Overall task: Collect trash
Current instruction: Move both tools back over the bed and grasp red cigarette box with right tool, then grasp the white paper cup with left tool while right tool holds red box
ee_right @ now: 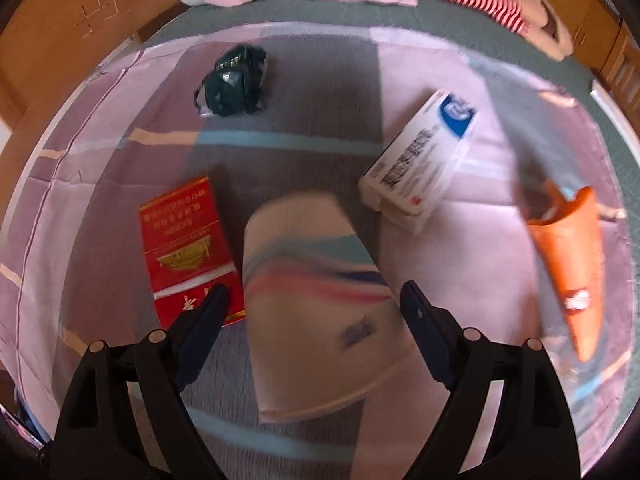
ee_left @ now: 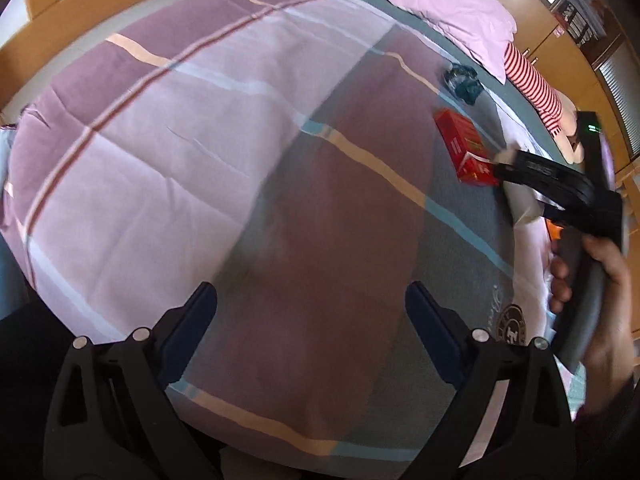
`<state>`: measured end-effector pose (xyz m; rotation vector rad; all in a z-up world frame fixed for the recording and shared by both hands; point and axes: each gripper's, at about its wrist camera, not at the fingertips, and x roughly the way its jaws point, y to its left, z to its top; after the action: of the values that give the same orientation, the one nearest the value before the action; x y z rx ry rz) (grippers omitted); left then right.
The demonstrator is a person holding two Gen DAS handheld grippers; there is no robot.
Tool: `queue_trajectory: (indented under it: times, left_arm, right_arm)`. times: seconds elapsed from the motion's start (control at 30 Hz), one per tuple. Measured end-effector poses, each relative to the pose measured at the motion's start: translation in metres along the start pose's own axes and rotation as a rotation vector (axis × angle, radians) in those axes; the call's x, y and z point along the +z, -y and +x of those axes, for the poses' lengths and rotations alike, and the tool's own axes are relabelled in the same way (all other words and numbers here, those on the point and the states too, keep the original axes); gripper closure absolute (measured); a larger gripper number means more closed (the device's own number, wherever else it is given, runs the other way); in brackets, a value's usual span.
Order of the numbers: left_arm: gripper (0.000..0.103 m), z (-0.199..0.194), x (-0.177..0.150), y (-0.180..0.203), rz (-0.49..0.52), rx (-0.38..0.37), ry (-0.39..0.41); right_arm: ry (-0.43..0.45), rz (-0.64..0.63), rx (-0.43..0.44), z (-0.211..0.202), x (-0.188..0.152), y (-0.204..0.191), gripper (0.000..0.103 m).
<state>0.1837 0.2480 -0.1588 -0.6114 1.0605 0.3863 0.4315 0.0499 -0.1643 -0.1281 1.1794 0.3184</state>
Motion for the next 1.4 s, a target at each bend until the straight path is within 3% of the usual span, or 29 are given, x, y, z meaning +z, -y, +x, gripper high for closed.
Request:
queue_trajectory:
  times: [0.17,0.33,0.53,0.67,0.8,0.93,1.03,1.13,1.2,1.23,1.27,1.3,1.33,1.4]
  left_arm:
    - [0.008,0.000,-0.004,0.003,-0.024,0.011,0.004]
    - [0.008,-0.004,-0.007,-0.005,-0.062,0.037,0.023]
    - [0.008,-0.018,-0.008,-0.037,-0.245,0.065,0.080]
    - [0.008,-0.020,-0.010,-0.049,-0.306,0.077,0.083]
    - [0.008,-0.016,-0.009,-0.056,-0.328,0.071,0.060]
    - [0.008,-0.012,-0.012,-0.057,-0.335,0.050,0.033]
    - [0.008,-0.009,-0.016,-0.048,-0.294,0.039,0.020]
    - [0.008,-0.007,-0.015,-0.041,-0.252,0.044,0.014]
    - [0.008,-0.005,-0.012,-0.045,-0.274,0.047,0.016]
    - [0.008,-0.005,-0.011,-0.047,-0.289,0.047,0.018]
    - [0.008,-0.005,-0.010,-0.051,-0.306,0.047,0.022]
    - [0.008,-0.005,-0.009,-0.052,-0.310,0.047,0.024]
    - [0.008,-0.006,-0.009,-0.053,-0.308,0.046,0.025]
    - [0.008,-0.005,-0.009,-0.053,-0.303,0.046,0.024]
  right_arm:
    - [-0.005,0.054,0.135,-0.004,-0.012,0.010,0.041]
    - [-0.066,0.042,0.235,-0.021,-0.049,0.007,0.067]
    - [-0.192,-0.082,0.426,-0.038,-0.104,-0.041,0.068]
    - [-0.247,-0.186,0.529,-0.046,-0.116,-0.072,0.065]
    - [-0.104,-0.150,0.510,-0.072,-0.086,-0.059,0.028]
    - [0.027,-0.002,0.410,-0.074,-0.042,-0.035,0.023]
    - [0.061,-0.017,0.242,-0.051,-0.009,-0.048,0.021]
    - [0.010,-0.096,0.126,-0.016,0.006,-0.068,0.019]
    - [-0.076,-0.095,0.080,0.015,0.007,-0.068,0.020]
    - [-0.098,-0.073,0.070,0.026,0.006,-0.063,0.023]
    - [-0.050,-0.076,0.053,0.023,0.005,-0.063,0.027]
    - [-0.037,-0.099,0.044,0.021,0.003,-0.066,0.041]
    - [-0.033,-0.126,0.038,0.019,0.001,-0.067,0.046]
    - [-0.054,-0.148,0.056,0.014,-0.005,-0.060,0.046]
